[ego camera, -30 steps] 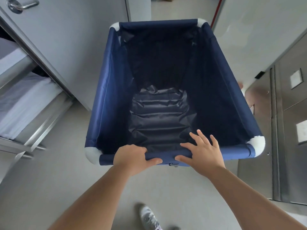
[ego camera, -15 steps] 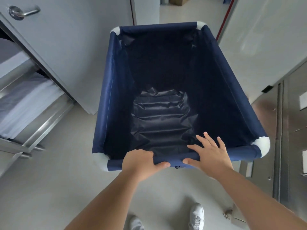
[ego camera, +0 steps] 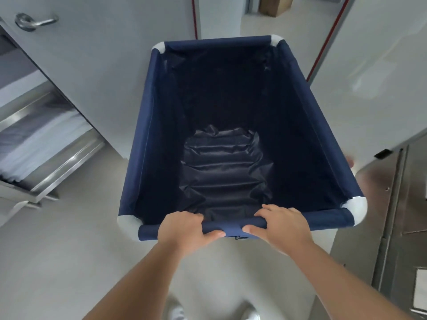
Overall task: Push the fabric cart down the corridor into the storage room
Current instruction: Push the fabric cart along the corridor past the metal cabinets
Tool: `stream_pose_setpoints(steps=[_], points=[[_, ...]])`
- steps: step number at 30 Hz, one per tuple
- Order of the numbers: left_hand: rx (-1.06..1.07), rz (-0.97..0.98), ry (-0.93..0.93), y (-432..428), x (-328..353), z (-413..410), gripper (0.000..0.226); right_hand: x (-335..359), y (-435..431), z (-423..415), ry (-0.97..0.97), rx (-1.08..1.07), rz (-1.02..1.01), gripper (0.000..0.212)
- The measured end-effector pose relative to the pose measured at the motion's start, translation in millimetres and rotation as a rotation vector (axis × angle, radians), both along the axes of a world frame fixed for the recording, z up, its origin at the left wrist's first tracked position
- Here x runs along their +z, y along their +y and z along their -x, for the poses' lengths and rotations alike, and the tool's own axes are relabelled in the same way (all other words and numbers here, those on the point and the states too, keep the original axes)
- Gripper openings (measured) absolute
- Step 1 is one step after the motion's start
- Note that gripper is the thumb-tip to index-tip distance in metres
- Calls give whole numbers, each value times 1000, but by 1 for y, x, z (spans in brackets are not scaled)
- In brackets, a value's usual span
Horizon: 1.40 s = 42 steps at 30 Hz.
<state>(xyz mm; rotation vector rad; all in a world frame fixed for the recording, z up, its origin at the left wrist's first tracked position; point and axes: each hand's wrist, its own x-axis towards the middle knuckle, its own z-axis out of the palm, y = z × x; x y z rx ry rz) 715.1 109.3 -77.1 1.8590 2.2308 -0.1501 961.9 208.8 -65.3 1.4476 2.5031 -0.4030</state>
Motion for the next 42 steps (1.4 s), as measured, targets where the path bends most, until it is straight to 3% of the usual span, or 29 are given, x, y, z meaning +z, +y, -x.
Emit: stream_pose_setpoints(steps=[9,29,42], points=[[-21,-72,-9,51,-8,42,73,-4,51,37,19,-11,-6,75],[-128,-40,42,174,-5,164,74,0,150,152,54,-134,-17,80],[-254,-84,106,220,-4,290,75,-3,158,269,74,-231,0,74]])
